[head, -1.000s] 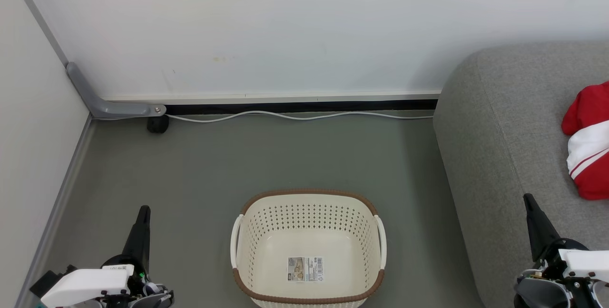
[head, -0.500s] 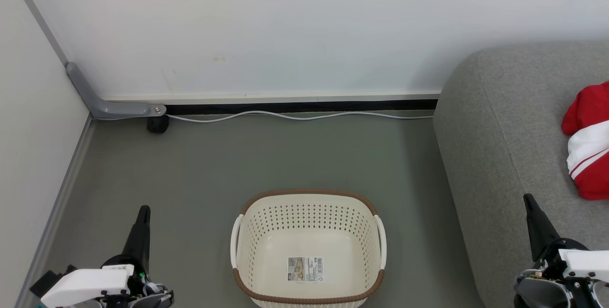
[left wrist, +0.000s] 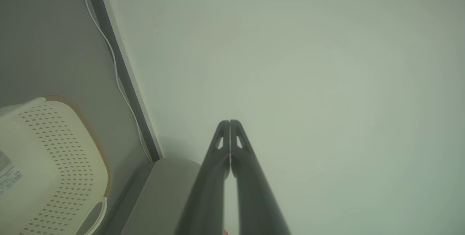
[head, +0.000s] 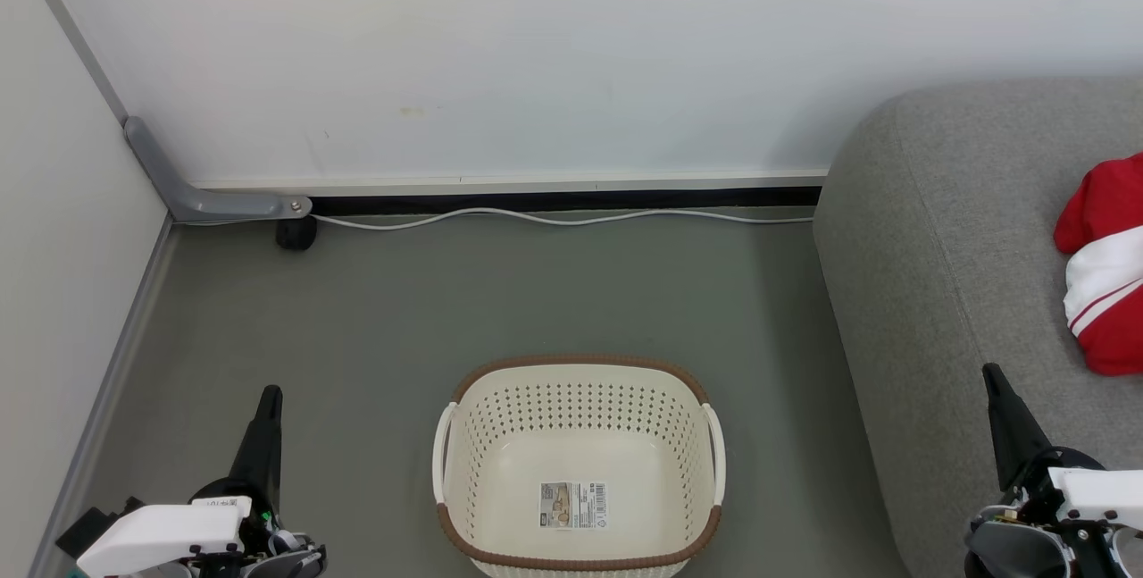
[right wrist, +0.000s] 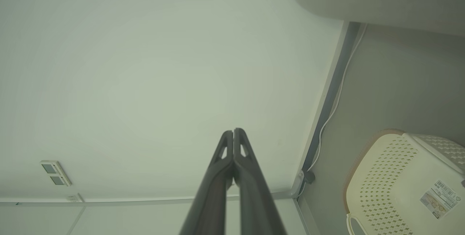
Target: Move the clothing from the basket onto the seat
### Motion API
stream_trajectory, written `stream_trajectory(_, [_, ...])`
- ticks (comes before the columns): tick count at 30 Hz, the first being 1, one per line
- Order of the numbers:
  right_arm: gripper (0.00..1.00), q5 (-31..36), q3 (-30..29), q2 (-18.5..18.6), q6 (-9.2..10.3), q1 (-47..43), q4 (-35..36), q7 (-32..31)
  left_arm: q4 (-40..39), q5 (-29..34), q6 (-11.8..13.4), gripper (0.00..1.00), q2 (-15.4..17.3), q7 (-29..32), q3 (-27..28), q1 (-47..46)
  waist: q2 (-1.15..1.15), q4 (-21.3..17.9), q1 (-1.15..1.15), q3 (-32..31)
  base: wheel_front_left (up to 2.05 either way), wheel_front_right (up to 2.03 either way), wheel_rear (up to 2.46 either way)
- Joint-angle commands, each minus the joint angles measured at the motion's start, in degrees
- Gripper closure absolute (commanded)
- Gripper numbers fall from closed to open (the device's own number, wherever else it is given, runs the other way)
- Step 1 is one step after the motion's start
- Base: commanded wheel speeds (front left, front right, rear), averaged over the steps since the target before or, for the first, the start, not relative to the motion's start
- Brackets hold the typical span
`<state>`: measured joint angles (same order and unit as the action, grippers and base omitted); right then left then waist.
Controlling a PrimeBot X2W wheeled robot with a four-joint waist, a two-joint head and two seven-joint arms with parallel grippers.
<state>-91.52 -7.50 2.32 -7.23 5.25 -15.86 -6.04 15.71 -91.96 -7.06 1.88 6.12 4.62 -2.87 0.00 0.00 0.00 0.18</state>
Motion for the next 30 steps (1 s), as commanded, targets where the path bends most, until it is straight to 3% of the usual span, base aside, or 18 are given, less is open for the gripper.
stream_trajectory(1, [1.0,-0.64,0.97,0.55,-0.25,0.93,1.83,-0.45,-1.65,-0.22,-0.43,1.0,0.99,0.35,1.89,-3.32,0.0,0.0,0.0,0.0,0.0,0.0,0.0])
stream_trajectory(30, [1.0,-0.64,0.98,0.55,-0.25,0.93,1.84,-0.45,-1.66,-0.22,-0.43,1.0,0.99,0.35,1.89,-3.32,0.0,0.0,0.0,0.0,0.0,0.0,0.0])
